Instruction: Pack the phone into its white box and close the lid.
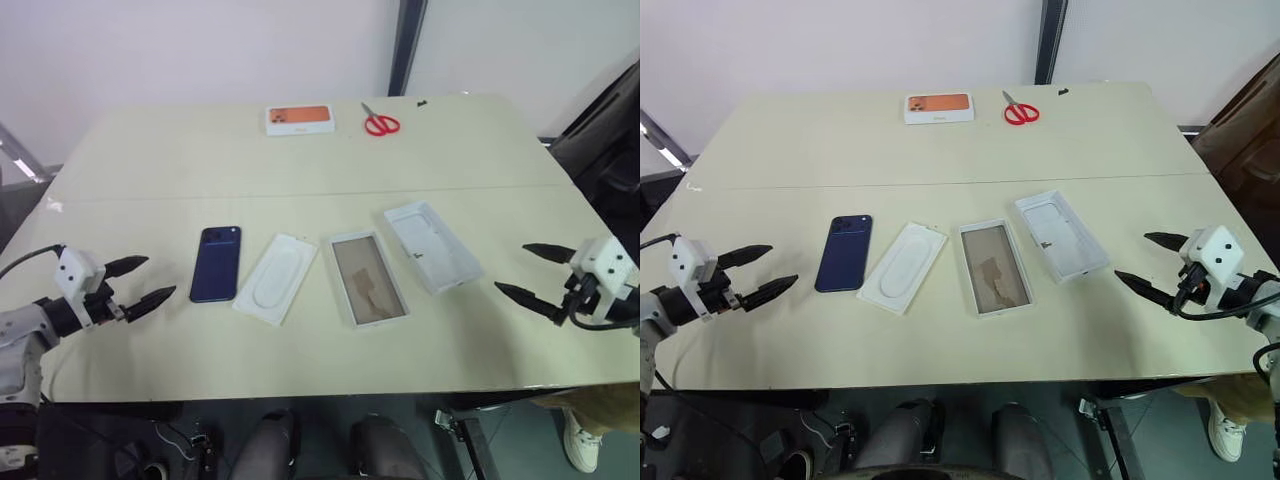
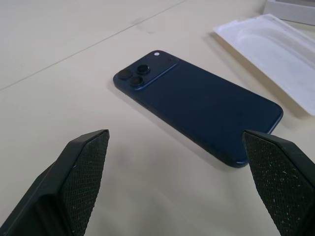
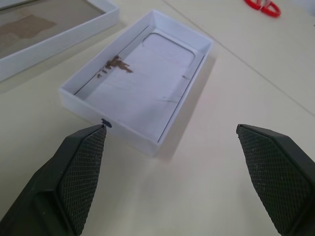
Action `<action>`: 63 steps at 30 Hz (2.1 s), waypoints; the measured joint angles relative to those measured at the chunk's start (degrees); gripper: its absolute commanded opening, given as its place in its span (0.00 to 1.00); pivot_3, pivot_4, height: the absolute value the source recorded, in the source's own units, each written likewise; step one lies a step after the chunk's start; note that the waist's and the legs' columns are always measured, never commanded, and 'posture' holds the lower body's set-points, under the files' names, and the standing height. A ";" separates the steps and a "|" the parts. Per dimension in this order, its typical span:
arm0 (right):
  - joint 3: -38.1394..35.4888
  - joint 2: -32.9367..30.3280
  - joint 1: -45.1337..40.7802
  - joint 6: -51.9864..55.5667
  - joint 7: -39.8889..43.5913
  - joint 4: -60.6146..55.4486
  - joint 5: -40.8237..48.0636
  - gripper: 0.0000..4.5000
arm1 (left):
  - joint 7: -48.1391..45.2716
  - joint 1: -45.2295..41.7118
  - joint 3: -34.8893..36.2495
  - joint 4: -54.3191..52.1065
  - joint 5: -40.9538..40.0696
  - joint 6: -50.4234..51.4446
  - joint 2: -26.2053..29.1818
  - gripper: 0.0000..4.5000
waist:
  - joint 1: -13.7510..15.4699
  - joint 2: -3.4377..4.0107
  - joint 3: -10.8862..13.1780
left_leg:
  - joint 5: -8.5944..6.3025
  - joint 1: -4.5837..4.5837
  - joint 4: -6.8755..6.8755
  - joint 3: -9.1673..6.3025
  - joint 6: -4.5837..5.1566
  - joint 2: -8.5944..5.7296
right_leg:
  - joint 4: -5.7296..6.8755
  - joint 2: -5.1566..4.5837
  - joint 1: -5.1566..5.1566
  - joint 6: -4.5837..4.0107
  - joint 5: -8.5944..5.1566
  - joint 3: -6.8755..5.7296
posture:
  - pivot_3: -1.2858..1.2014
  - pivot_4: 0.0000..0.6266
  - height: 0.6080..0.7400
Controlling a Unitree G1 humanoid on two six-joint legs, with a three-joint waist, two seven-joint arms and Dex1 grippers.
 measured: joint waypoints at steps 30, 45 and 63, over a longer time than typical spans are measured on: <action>2.83 0.03 -2.32 0.83 -1.63 -1.37 -0.07 0.99 | 1.61 -3.71 -3.13 -6.39 -1.86 16.02 0.20 1.00 | -0.03 0.00 0.00 | 0.00 0.02 -0.01 0.00 0.00 0.00 | 0.00 0.00 0.01 0.01 0.00 0.00 | 0.52 0.24 1.00; 13.83 3.29 -13.33 6.84 -1.90 -10.44 0.63 0.99 | 14.43 -19.28 -13.22 -17.03 -8.30 51.74 -6.82 1.00 | 0.15 -0.13 0.09 | 0.03 0.02 0.03 -0.02 -0.05 -0.03 | 0.04 0.03 0.02 0.03 0.01 -0.04 | 0.52 0.24 1.00; 14.42 3.47 -12.25 6.34 -3.22 -9.61 -0.69 0.99 | 25.18 -31.03 -20.44 -14.14 -5.56 69.85 -13.96 1.00 | -0.02 -0.22 0.14 | 0.07 0.03 0.09 -0.03 -0.10 -0.03 | 0.08 0.08 0.05 0.04 0.01 -0.03 | 0.52 0.24 1.00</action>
